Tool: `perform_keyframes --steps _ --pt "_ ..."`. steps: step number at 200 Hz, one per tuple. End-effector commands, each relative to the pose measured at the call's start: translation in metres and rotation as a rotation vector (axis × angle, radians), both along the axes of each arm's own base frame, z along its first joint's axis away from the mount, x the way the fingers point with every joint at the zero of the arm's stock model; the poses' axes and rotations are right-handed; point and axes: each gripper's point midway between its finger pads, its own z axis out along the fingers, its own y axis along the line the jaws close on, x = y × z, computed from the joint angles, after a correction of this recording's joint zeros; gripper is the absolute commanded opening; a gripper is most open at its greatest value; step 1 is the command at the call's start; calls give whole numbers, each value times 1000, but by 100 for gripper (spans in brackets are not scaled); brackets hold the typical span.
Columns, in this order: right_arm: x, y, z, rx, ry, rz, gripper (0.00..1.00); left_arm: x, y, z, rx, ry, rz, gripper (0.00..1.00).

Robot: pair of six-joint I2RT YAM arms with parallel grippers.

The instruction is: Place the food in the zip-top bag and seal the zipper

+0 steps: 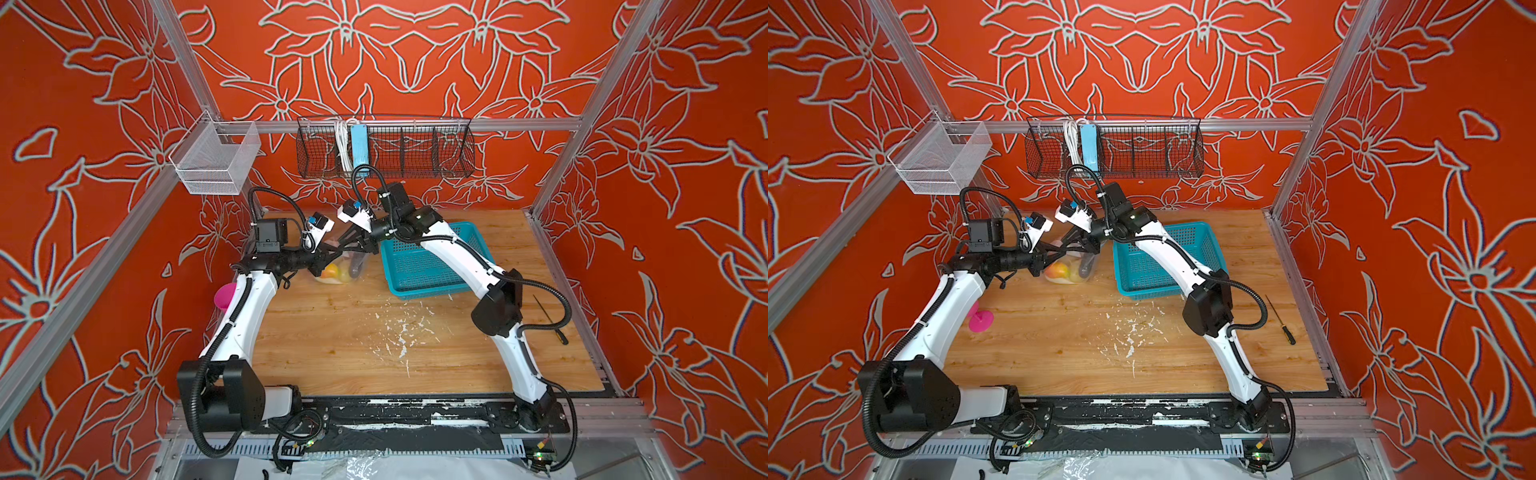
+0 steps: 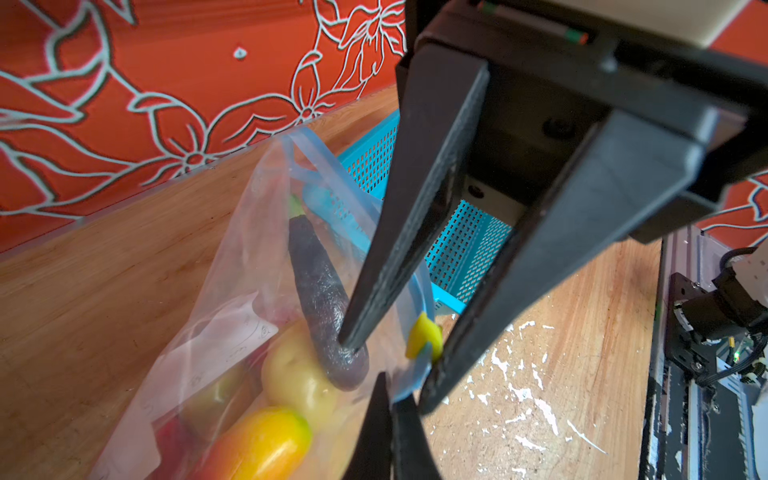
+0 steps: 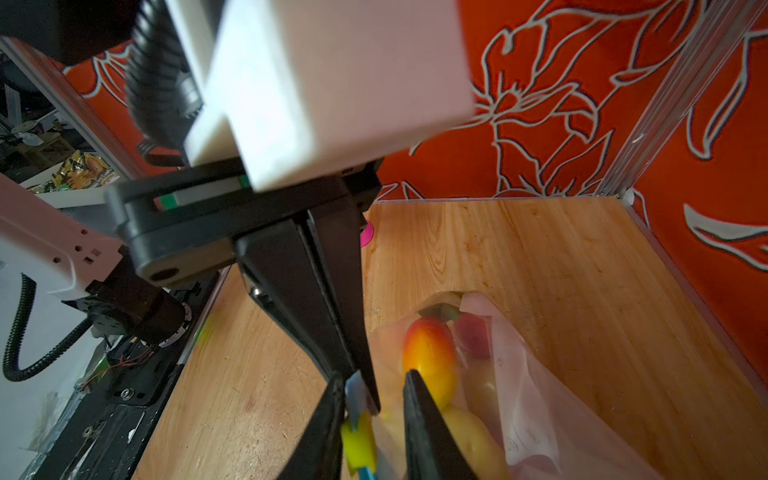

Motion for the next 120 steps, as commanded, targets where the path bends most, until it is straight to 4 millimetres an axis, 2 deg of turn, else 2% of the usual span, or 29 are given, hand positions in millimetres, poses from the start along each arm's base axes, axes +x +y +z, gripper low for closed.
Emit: perform_keyframes --steps 1,61,120 --pt "-5 -10 20 20 -43 9 27 -3 0 11 -4 -40 -7 0" --pt "-6 -13 25 31 -40 18 30 -3 0 10 -2 -40 -3 0" --pt "-8 -14 22 23 -29 27 28 -3 0 11 0 -42 1 0"
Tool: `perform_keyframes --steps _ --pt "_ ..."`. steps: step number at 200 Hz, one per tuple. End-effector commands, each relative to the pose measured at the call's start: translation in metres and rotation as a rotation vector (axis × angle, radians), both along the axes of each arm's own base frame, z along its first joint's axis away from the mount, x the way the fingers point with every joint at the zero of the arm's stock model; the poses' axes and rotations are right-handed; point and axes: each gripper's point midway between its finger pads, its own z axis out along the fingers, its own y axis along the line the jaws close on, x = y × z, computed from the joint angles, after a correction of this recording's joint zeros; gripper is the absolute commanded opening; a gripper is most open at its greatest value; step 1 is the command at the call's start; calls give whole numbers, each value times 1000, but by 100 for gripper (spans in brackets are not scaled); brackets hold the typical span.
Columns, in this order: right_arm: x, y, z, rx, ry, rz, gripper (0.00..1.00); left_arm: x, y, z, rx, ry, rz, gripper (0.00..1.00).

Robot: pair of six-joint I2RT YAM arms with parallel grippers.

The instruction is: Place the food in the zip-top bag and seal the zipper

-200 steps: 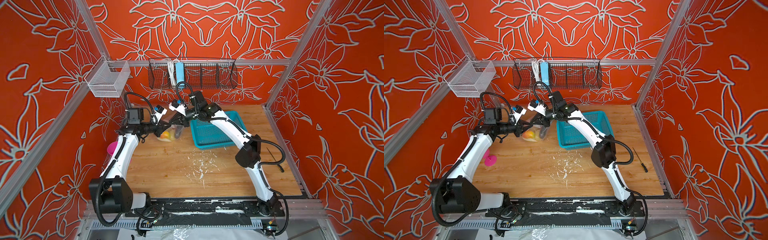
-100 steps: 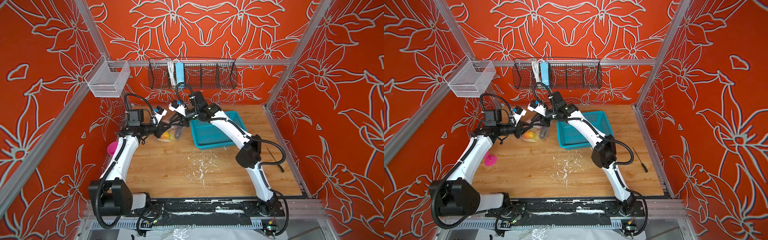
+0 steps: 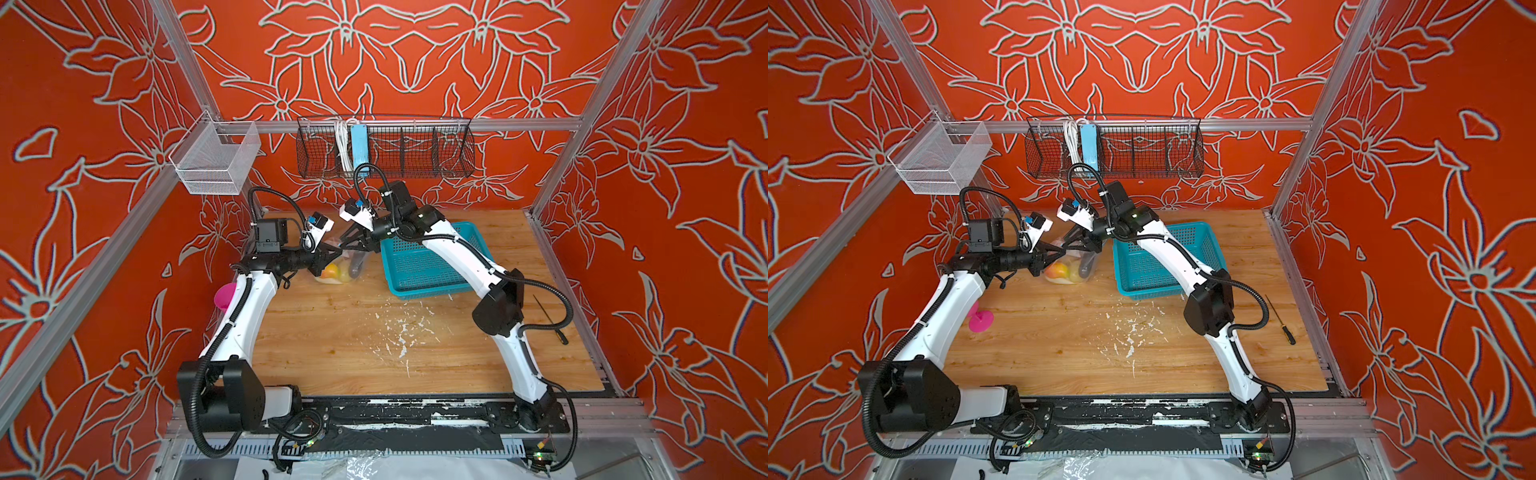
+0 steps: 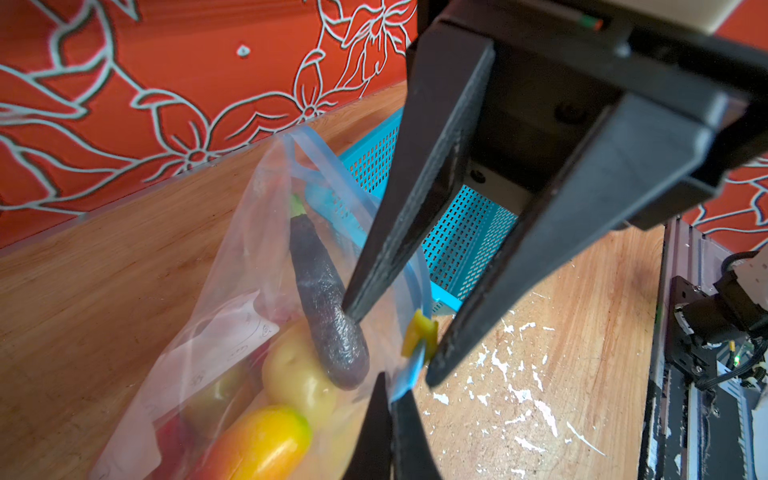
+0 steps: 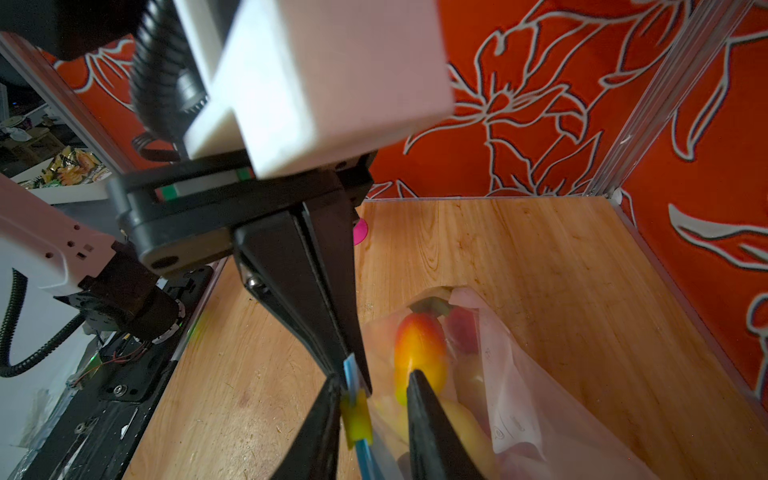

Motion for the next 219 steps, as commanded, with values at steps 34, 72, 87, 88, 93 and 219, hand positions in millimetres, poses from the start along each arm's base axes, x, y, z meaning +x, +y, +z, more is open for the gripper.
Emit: perform_keyframes --steps 34,72,87,88,93,219 --pt "-14 -9 18 21 -10 43 18 -3 0 11 3 -48 -4 0" --pt "-14 -11 18 16 -13 43 12 -3 1 11 4 -51 4 0" --pt "-14 -11 18 16 -16 42 11 -2 2 11 7 -50 7 0" --pt "-14 -11 18 16 -16 42 11 -2 2 11 7 -52 7 0" --pt "-14 -11 19 17 -18 42 10 -2 2 11 8 -51 11 0" --pt "-13 -15 19 14 -16 38 21 -1 3 12 5 -59 25 0"
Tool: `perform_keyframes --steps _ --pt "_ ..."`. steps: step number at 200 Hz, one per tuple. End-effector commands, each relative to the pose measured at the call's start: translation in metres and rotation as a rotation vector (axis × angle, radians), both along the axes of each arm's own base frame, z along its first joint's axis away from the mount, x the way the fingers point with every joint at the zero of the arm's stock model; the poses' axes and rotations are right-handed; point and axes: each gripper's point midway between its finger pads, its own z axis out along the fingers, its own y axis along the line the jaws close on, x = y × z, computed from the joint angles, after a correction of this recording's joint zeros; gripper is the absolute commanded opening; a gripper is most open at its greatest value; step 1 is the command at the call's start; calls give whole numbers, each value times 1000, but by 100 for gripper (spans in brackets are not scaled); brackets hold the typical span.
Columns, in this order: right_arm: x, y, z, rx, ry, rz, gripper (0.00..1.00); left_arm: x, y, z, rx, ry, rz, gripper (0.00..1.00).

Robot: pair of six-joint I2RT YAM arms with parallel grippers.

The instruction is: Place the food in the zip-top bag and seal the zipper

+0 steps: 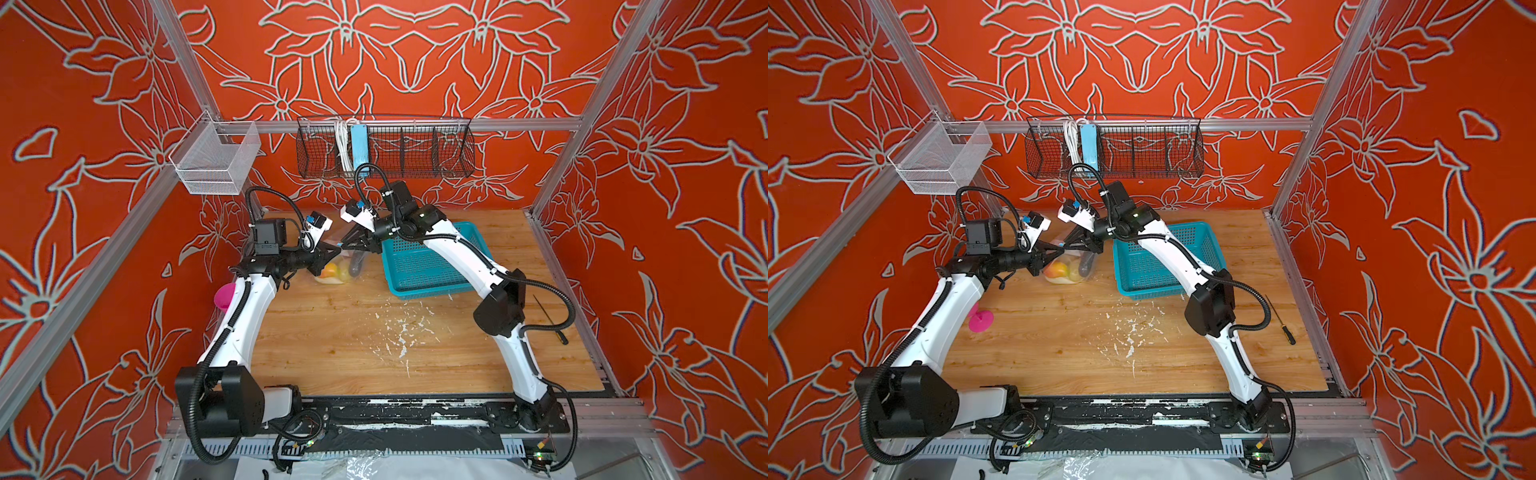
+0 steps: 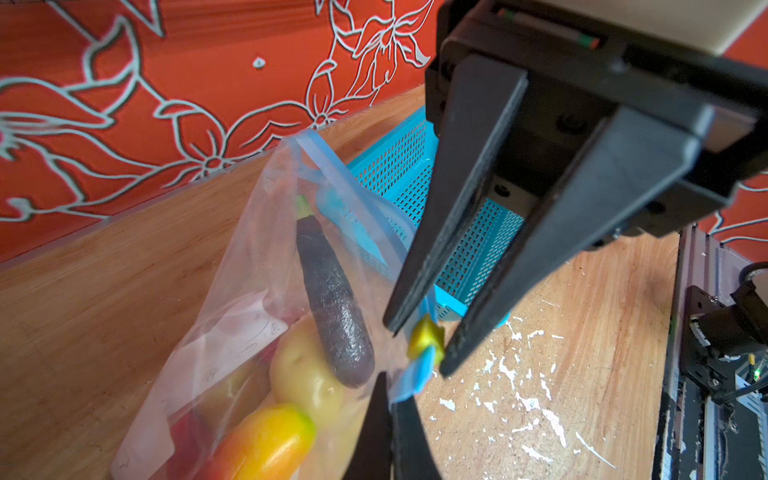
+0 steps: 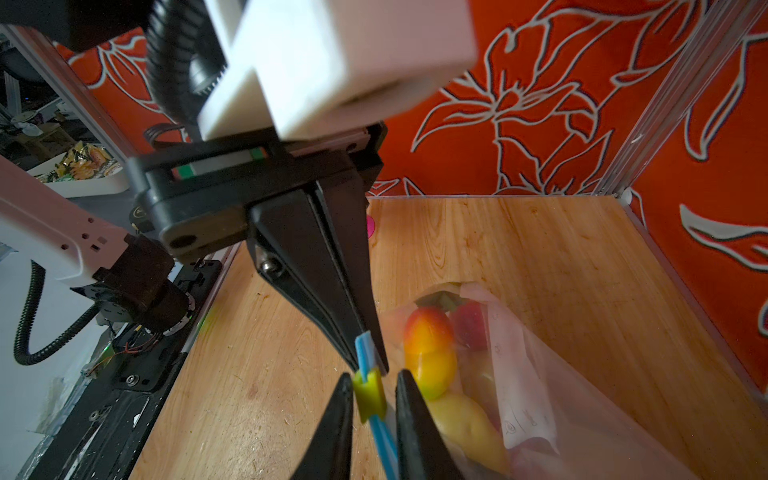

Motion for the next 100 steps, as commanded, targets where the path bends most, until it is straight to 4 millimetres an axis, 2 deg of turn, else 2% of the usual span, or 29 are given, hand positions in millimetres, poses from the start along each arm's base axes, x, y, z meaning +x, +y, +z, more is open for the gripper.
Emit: perform_keyframes --steps 1,82,100 --pt "-10 -9 18 21 -17 24 21 -2 0 7 -1 -33 -6 0" --pt "-10 -7 21 38 -11 28 19 -3 0 7 -3 -36 -8 0" --pt "-10 -7 22 43 -10 30 14 -3 0 8 -3 -37 -9 0"
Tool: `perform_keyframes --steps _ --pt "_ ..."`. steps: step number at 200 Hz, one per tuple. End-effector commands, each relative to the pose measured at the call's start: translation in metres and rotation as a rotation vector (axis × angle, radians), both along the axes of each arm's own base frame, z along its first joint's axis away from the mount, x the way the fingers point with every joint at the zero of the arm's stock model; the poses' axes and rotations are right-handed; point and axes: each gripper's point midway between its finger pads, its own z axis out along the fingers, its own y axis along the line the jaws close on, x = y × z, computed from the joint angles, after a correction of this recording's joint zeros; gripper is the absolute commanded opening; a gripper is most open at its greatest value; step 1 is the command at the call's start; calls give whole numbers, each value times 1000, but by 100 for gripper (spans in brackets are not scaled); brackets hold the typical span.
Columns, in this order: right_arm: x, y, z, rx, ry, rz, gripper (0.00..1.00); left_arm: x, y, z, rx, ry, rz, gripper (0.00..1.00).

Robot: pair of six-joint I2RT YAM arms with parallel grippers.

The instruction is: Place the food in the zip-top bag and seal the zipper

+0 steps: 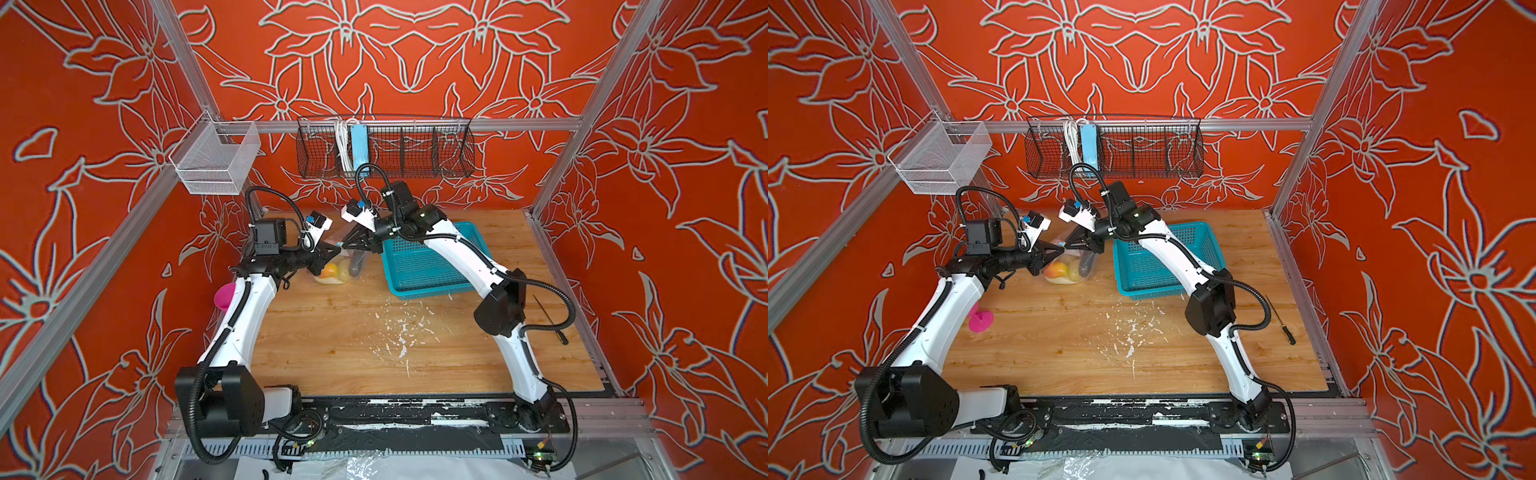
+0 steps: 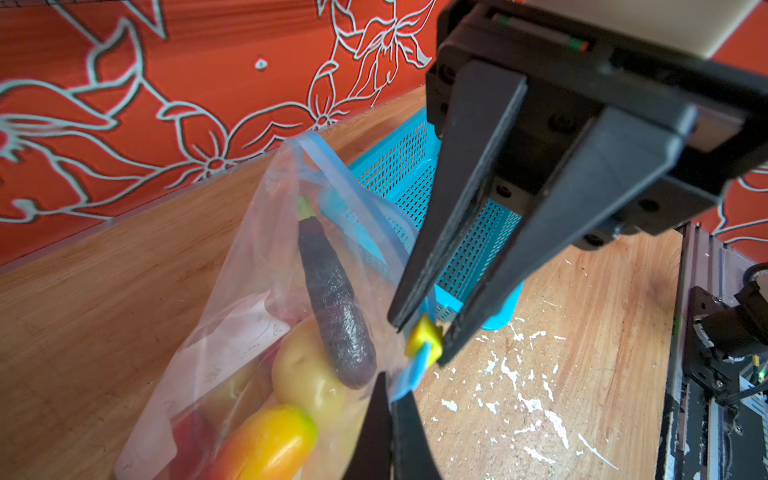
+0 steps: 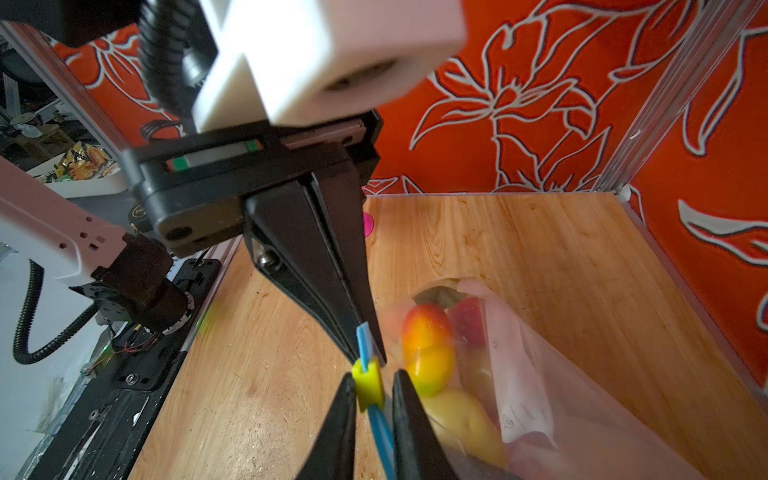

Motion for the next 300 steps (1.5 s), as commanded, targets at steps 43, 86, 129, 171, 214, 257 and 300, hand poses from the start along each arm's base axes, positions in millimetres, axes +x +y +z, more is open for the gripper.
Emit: perform_keyframes --steps 43,86,129,171,214,257,300 --pt "-10 -8 24 38 -27 25 4 0 3 9 -3 -31 23 0" --pt "-9 -13 21 11 -51 10 1 4 8 13 1 -58 73 0" --pt "-5 -18 17 -22 -85 -22 1 0 10 19 4 -93 96 0" --pt "1 -21 14 -52 -108 -53 0 0 13 23 4 -110 116 0" --pt "7 -28 8 -93 -120 -90 0 5 21 22 23 -111 168 0" --pt "19 -35 4 -116 -123 -141 0 14 48 23 79 -156 342 0" --pt "28 -40 3 -135 -129 -192 0 17 67 27 92 -164 457 0"
